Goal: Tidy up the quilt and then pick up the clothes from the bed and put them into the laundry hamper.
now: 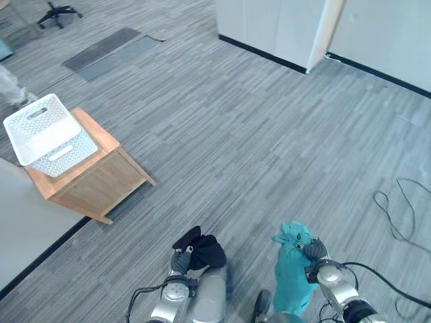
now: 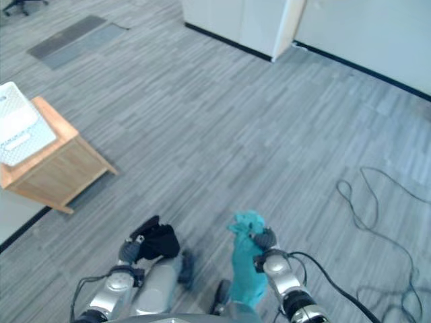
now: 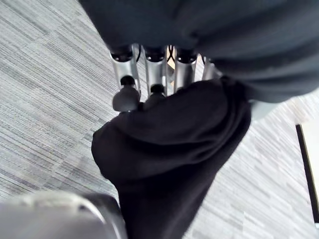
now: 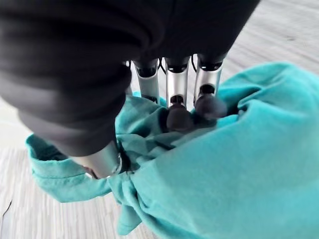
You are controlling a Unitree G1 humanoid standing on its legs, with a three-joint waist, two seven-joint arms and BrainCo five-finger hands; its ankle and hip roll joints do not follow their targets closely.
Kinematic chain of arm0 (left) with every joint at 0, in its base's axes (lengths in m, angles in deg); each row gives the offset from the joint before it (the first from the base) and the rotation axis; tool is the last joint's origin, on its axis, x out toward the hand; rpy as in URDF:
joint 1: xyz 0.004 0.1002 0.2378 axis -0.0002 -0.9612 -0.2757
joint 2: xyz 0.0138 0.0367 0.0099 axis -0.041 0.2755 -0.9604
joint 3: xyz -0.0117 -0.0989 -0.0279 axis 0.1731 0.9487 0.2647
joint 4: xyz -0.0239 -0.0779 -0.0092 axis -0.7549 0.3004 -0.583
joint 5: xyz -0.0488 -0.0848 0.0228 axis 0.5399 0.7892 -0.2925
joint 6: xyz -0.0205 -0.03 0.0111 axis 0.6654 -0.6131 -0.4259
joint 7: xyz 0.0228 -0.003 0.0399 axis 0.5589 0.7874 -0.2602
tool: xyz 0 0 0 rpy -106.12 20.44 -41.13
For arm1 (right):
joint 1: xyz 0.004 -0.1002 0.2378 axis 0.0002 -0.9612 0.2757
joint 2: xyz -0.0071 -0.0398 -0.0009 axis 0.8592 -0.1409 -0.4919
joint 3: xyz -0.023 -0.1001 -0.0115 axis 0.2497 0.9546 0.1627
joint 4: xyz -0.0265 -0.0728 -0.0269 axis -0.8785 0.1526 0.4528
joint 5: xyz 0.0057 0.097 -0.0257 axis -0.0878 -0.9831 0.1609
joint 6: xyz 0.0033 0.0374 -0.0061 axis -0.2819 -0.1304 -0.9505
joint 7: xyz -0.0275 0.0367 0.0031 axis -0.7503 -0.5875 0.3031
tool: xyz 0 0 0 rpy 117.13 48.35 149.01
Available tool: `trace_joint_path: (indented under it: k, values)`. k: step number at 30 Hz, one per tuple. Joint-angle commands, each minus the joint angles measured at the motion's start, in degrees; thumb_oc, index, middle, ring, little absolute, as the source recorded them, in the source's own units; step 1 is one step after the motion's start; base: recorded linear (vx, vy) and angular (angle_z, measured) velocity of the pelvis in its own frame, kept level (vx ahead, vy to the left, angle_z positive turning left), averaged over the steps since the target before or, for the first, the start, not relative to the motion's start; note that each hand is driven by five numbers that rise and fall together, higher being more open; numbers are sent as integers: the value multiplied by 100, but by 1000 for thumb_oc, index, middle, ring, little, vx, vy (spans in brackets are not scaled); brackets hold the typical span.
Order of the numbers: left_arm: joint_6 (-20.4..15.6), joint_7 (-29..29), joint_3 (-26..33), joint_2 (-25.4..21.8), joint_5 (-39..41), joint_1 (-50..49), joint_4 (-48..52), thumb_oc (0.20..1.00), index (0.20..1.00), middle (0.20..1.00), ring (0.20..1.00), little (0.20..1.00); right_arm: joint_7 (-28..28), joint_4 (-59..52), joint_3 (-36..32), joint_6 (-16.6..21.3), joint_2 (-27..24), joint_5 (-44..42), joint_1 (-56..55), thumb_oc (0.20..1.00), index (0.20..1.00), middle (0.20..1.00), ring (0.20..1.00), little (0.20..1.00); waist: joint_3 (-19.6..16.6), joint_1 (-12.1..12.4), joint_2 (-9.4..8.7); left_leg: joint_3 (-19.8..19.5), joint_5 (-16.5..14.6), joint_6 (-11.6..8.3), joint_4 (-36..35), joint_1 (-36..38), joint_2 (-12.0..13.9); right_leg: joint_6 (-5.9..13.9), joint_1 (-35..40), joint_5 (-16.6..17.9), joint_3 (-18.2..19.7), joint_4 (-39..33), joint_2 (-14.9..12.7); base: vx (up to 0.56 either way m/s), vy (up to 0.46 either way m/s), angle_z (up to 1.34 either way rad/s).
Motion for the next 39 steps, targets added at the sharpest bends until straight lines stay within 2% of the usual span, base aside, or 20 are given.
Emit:
trace_joint_path:
  k: [1, 4, 5, 8, 9, 12, 14, 15, 16, 17, 20, 21, 23, 25, 30, 31, 32, 35, 37, 39]
  values:
    - [21, 157, -284, -39, 0, -23, -21, 200, 200, 200, 200, 200, 30, -47, -185, 229, -80, 121, 74, 200, 200, 200, 200, 200, -90, 116, 123, 551, 301, -78, -315, 758, 384, 620, 432, -614, -153, 140, -172, 520, 17, 116]
    - [81, 216, -193, -129, 65, -125, 12, 200, 200, 200, 200, 200, -22, -60, -159, 245, 87, 180, -26, 200, 200, 200, 200, 200, -236, 123, -54, 524, -65, 402, -819, 1321, -144, 1058, 197, -259, -451, 1575, -285, 676, 130, 92]
    - [97, 304, -203, -117, -1, -128, -154, 200, 200, 200, 200, 200, 11, 22, -260, 251, 152, 161, -62, 200, 200, 200, 200, 200, -235, 43, -148, 225, -258, 596, -962, 1570, -412, 1667, -178, 460, -501, 2849, -558, 605, 141, 136]
    - [87, 466, -194, -124, 39, -39, -166, 200, 200, 200, 200, 200, 24, -10, -278, 253, 217, 133, -20, 200, 200, 200, 200, 200, -194, -166, 28, -231, -248, 688, -1269, 1958, -470, 1667, -968, 622, -73, 4097, -630, 626, 50, 186]
    - [5, 493, -261, -95, 50, 62, -243, 200, 200, 200, 200, 200, 62, 38, -283, 308, 245, 122, 4, 200, 200, 200, 200, 200, -205, -305, 242, -626, -104, 603, -1579, 2246, -286, 1508, -1383, 547, -118, 3935, -862, 478, -108, 139]
    - [-53, 493, -328, -64, 75, 135, -241, 200, 200, 200, 200, 200, 55, -6, -246, 345, 239, 94, -84, 200, 200, 200, 200, 200, -208, -501, 306, -1087, -71, 486, -1741, 2410, -286, 1230, -1566, 325, -56, 3268, -1078, 376, -111, 167]
    - [-98, 509, -391, -77, 41, 185, -167, 200, 200, 200, 200, 200, 42, -11, -251, 325, 210, 85, -175, 200, 200, 200, 200, 200, -211, -653, 296, -1571, -135, 260, -1826, 2602, -207, 1067, -1660, 262, 288, 1903, -1130, 587, -359, 170]
    - [-143, 84, -243, -428, -25, 176, -189, 200, 200, 200, 200, 200, -1167, 752, -1473, -108, -1916, -1075, 280, 200, 200, 200, 200, 200, -314, -731, 107, -1863, -192, 51, -1901, 2769, -64, 1143, -1629, 377, 592, 1085, -1148, 463, -362, 186]
    - [-143, 84, -242, -427, -25, 177, -189, 200, 200, 200, 200, 200, -1167, 753, -1472, -107, -1916, -1075, 281, 200, 200, 200, 200, 200, -314, -732, 108, -1864, -192, 51, -1901, 2768, -64, 1143, -1627, 379, 591, 1081, -1147, 692, -472, 225]
    - [-229, 378, -121, -553, -46, 197, 274, 200, 200, 200, 200, 200, -506, -768, -1020, 268, -697, -460, -757, 200, 200, 200, 200, 200, -126, -1019, 84, -2143, -384, -97, -1952, 3058, 120, 1227, -2073, 756, 1254, 526, -1250, 546, -354, 153]
    - [-254, 347, 139, -739, -398, -183, 862, 200, 200, 200, 200, 200, -671, -1875, -904, 528, -612, -230, -1322, 200, 200, 200, 200, 200, -49, -1224, -88, -2458, -434, -311, -716, 3056, 397, 1209, -1923, 734, 1542, 765, -1066, 804, -643, 110]
    - [-263, 314, 229, -653, -249, -212, 834, 200, 200, 200, 200, 200, -667, -1899, -823, 592, -728, -209, -1124, 200, 200, 200, 200, 200, 144, -1124, -156, -2306, 183, -303, 1276, 2157, 703, 888, -1589, 600, 1350, 772, -970, 182, -338, 70]
    - [-241, 309, 266, -653, -189, -206, 864, 200, 200, 200, 200, 200, -632, -1985, -802, 580, -774, -230, -1062, 200, 200, 200, 200, 200, 245, -1075, -240, -2121, 336, -222, 2213, 1673, 881, 711, -1429, 501, 1150, 741, -930, 245, -480, 60]
    - [-303, 255, 343, -725, -108, -243, 1057, 200, 200, 200, 200, 200, -720, -2013, -763, 496, -821, -251, -1051, 200, 200, 200, 200, 200, 384, -832, -317, -1224, -57, -289, 2749, 1119, 1202, 560, -706, 67, 696, 543, -763, 598, -499, 26]
    - [-268, 115, 406, -738, -188, -416, 1142, 200, 200, 200, 200, 200, -792, -1839, -755, 431, -717, -52, -1154, 200, 200, 200, 200, 200, 149, -791, -414, 76, -133, -232, 847, 731, 1050, 677, -14, -283, 201, 289, -694, 540, -78, 74]
    - [-214, 112, 498, -754, -223, -473, 1242, 200, 200, 200, 200, 200, -759, -1644, -764, 383, -617, 38, -1102, 200, 200, 200, 200, 200, 11, -854, -375, 878, 321, -330, -283, 845, 954, 781, 187, -409, -15, 340, -529, 564, 33, 72]
    - [-188, 156, 533, -742, -214, -465, 1253, 200, 200, 200, 200, 200, -726, -1530, -768, 346, -578, 75, -1040, 200, 200, 200, 200, 200, -36, -872, -372, 1187, 359, -311, -523, 840, 1009, 820, 279, -491, -142, 421, -476, 561, 33, 64]
    - [-130, 84, 587, -745, -178, -537, 1368, 200, 200, 200, 200, 200, -732, -1373, -699, 340, -409, 133, -939, 200, 200, 200, 200, 200, -210, -843, -398, 1053, 302, -2, -1116, 1331, 595, 1006, 268, -294, -269, 1234, -548, 617, 182, 88]
    - [-60, 105, 550, -760, -202, -457, 1267, 200, 200, 200, 200, 200, -703, -1317, -751, 320, -207, 148, -968, 200, 200, 200, 200, 200, -176, -921, -494, 931, 35, 277, -1221, 1662, 237, 1614, -130, 459, -284, 2770, -839, 504, 211, 44]
    - [-51, 185, 519, -853, -254, -392, 1338, 200, 200, 200, 200, 200, -656, -1440, -764, 332, -111, 146, -951, 200, 200, 200, 200, 200, -108, -1073, -481, 807, -160, 445, -1344, 2025, 138, 1667, -608, 1013, -112, 3959, -1010, 504, 113, 79]
